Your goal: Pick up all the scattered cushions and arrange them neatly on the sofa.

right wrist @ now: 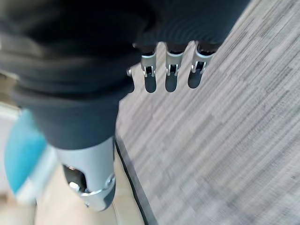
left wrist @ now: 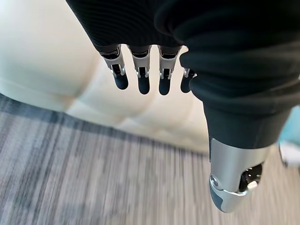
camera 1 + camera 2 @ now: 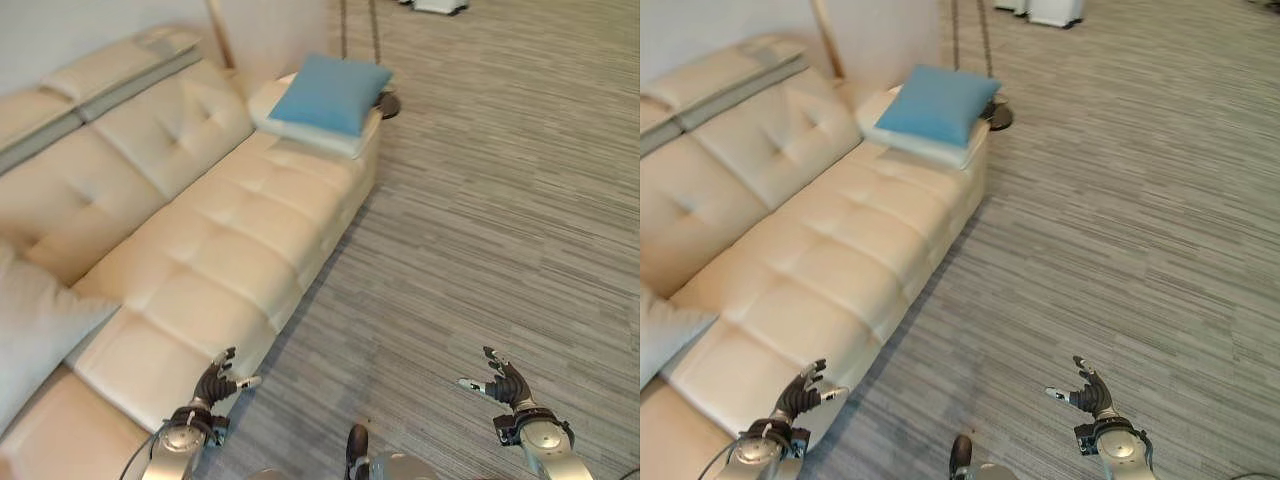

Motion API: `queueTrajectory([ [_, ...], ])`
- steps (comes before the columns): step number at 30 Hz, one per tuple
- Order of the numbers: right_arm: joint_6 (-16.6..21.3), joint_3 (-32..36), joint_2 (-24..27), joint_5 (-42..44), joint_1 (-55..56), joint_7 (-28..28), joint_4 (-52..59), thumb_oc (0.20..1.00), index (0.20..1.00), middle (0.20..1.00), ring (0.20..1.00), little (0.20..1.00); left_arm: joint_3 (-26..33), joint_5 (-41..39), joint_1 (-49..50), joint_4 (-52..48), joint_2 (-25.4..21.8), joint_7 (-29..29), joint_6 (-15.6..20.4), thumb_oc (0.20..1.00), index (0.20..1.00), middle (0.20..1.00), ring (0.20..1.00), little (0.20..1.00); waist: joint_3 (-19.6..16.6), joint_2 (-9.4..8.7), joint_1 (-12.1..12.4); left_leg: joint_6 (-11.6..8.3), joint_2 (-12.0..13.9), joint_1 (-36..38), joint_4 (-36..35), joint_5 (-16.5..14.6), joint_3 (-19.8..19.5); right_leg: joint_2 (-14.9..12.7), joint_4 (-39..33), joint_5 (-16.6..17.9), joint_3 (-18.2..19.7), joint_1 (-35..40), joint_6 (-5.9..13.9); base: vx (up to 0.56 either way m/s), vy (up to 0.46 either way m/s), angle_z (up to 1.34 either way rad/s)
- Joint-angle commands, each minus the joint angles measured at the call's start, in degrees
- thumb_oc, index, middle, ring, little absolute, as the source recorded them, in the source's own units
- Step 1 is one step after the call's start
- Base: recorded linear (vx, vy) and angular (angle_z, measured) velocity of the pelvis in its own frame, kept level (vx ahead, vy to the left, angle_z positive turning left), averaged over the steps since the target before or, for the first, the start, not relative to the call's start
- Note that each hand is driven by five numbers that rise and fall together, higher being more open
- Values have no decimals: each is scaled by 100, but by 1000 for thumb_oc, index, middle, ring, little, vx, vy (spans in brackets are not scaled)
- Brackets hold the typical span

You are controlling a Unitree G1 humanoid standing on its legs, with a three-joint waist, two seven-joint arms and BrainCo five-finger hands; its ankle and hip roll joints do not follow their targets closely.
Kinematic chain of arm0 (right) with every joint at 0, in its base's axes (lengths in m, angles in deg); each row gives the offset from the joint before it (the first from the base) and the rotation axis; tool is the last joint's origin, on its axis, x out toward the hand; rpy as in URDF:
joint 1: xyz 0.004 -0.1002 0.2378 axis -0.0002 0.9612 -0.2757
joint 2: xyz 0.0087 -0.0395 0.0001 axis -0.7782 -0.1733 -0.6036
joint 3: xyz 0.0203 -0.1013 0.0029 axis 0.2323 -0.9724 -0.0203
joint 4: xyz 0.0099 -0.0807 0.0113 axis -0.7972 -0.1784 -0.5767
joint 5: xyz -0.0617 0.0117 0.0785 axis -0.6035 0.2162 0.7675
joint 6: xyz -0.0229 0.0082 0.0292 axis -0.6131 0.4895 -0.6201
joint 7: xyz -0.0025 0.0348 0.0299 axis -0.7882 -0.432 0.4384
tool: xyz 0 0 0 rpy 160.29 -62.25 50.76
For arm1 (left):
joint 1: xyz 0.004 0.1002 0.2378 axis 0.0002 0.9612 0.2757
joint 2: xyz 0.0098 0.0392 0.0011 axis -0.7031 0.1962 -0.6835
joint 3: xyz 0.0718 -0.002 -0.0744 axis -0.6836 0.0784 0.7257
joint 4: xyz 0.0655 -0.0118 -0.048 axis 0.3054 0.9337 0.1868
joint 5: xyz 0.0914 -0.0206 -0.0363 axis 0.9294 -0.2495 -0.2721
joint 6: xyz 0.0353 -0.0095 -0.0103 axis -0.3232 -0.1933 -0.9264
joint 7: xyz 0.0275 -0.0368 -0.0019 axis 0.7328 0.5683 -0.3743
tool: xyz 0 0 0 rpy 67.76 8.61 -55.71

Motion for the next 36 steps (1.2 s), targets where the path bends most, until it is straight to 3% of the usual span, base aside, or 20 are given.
queueTrajectory([
  [1, 154, 183, 107, 288, -149, 12, 250, 1000, 1000, 1000, 1000, 1000, 61, -20, -90, -225, -143, -6, 192, 1000, 1000, 1000, 1000, 1000, 272, -40, 299, 436, -763, -469, -1136, 57, 91, -321, 25, -584, 498, 671, 815, 445, -9, -119],
  [2, 176, 154, 84, 319, -180, 64, 209, 1000, 1000, 1000, 1000, 1000, 60, 23, -67, -250, -146, -3, 182, 1000, 1000, 1000, 1000, 1000, 268, 67, 432, 369, -957, -701, -1918, 540, -68, -147, -86, -658, 664, 881, 838, 331, 11, -117],
  [3, 177, 154, 84, 319, -182, 64, 208, 1000, 1000, 1000, 1000, 1000, 60, 24, -69, -250, -146, -3, 182, 1000, 1000, 1000, 1000, 1000, 257, 62, 433, 369, -963, -696, -1966, 578, -65, -152, -93, -643, 666, 867, 836, 372, 29, -61],
  [4, 191, 139, 70, 321, -203, 96, 193, 1000, 1000, 1000, 1000, 1000, 53, 43, -63, -274, -145, -4, 172, 1000, 1000, 1000, 1000, 1000, 261, 125, 508, 291, -1051, -779, -2430, 892, -163, -36, -146, -707, 766, 1009, 839, 250, 11, -58],
  [7, 190, 103, 17, 332, -243, 148, 129, 1000, 1000, 1000, 1000, 1000, 35, 75, -129, -288, -109, -33, 160, 1000, 1000, 1000, 1000, 1000, 232, 165, 692, 222, -1173, -1100, -3225, 1175, -251, 116, -272, -876, 1112, 1355, 855, 407, 33, -75],
  [10, 155, 106, -57, 358, -239, 84, 166, 1000, 1000, 1000, 1000, 1000, 93, 82, -54, -386, -139, -42, 136, 1000, 1000, 1000, 1000, 1000, 122, 115, 840, 297, -1122, -1210, -3316, 1316, -173, 136, -224, -1121, 1506, 1772, 901, 577, 126, -76],
  [12, 153, 109, -144, 376, -139, -2, 251, 1000, 1000, 1000, 1000, 1000, 123, 83, 14, -452, -193, -17, 129, 1000, 1000, 1000, 1000, 1000, 56, -32, 873, 408, -1204, -1316, -2923, 1467, -287, -30, -14, -1069, 1555, 1882, 980, 618, 165, -92],
  [14, 149, 113, -198, 399, -59, -76, 280, 1000, 1000, 1000, 1000, 1000, 117, 67, 30, -457, -250, 5, 116, 1000, 1000, 1000, 1000, 1000, 5, -205, 849, 495, -1289, -1327, -2591, 1307, -251, -196, 450, -682, 1604, 1735, 1154, 460, 126, -43],
  [15, 149, 114, -197, 399, -59, -76, 281, 1000, 1000, 1000, 1000, 1000, 117, 67, 29, -457, -249, 6, 116, 1000, 1000, 1000, 1000, 1000, -7, -191, 862, 491, -1265, -1343, -2596, 1319, -249, -178, 449, -665, 1619, 1712, 1151, 502, 148, -30],
  [16, 151, 100, -232, 408, -23, -178, 322, 1000, 1000, 1000, 1000, 1000, 157, 38, 55, -477, -304, 23, 101, 1000, 1000, 1000, 1000, 1000, -43, -321, 854, 614, -1337, -1208, -2444, 1016, -181, -310, 1098, 15, 1685, 1466, 1468, 445, 139, -43],
  [19, 195, 20, -266, 404, -123, -231, 355, 1000, 1000, 1000, 1000, 1000, 210, -15, 18, -502, -375, -30, 110, 1000, 1000, 1000, 1000, 1000, 59, -304, 786, 811, -1370, -838, -2400, 572, -177, -424, 2322, 896, 1580, 855, 1715, 464, 135, -45],
  [20, 215, 16, -284, 400, -138, -216, 394, 1000, 1000, 1000, 1000, 1000, 230, -23, 19, -511, -392, -56, 111, 1000, 1000, 1000, 1000, 1000, 83, -233, 792, 852, -1307, -676, -2414, 458, -189, -460, 2565, 939, 1437, 663, 1701, 437, 136, -12],
  [22, 209, -30, -313, 381, -116, -242, 476, 1000, 1000, 1000, 1000, 1000, 254, -50, 44, -527, -359, -86, 118, 1000, 1000, 1000, 1000, 1000, 149, -77, 712, 915, -1246, -141, -2564, 237, -263, -577, 2814, 591, 1070, 119, 1435, 453, 139, -4],
  [24, 218, -28, -294, 399, -120, -258, 513, 1000, 1000, 1000, 1000, 1000, 231, -31, 19, -479, -307, -90, 131, 1000, 1000, 1000, 1000, 1000, 231, 86, 591, 891, -1191, 391, -2713, 17, -372, -553, 2554, -147, 649, -497, 1204, 544, 74, 17],
  [25, 217, -16, -277, 430, -106, -270, 549, 1000, 1000, 1000, 1000, 1000, 216, -10, 11, -471, -279, -83, 140, 1000, 1000, 1000, 1000, 1000, 280, 154, 491, 845, -1178, 673, -2801, -83, -429, -530, 2263, -321, 476, -733, 1200, 565, -20, 20],
  [28, 226, 5, -194, 448, -59, -234, 551, 1000, 1000, 1000, 1000, 1000, 218, 33, 11, -339, -204, -92, 186, 1000, 1000, 1000, 1000, 1000, 385, 162, 305, 643, -1187, 1389, -2989, -427, -579, -570, 798, -60, 269, -1111, 1363, 562, -134, 34],
  [30, 198, 58, -133, 363, 2, -202, 605, 1000, 1000, 1000, 1000, 1000, 194, 150, -54, -294, -166, -110, 228, 1000, 1000, 1000, 1000, 1000, 378, 151, 135, 371, -1042, 1821, -2974, -541, -801, -613, -113, 371, 398, -1182, 1567, 793, -324, 69],
  [32, 219, 72, -130, 344, 98, -267, 649, 1000, 1000, 1000, 1000, 1000, 193, 186, 18, -278, -114, -76, 243, 1000, 1000, 1000, 1000, 1000, 312, 149, 115, 228, -880, 2001, -2749, -382, -907, -554, 135, 514, 546, -1135, 1459, 592, -299, 76],
  [34, 258, 51, -75, 383, -20, -202, 553, 1000, 1000, 1000, 1000, 1000, 92, 133, -75, -250, -68, -63, 229, 1000, 1000, 1000, 1000, 1000, 394, 151, 116, 70, -659, 1450, -1675, 150, -791, -575, 233, 466, 430, -943, 1286, 315, -272, 89],
  [36, 280, 40, -22, 512, -122, -157, 543, 1000, 1000, 1000, 1000, 1000, 31, 55, -138, -229, -41, -58, 212, 1000, 1000, 1000, 1000, 1000, 382, 121, 123, 99, -508, 1125, -1197, 523, -640, -532, 209, 266, 309, -761, 1102, 295, -237, 85],
])
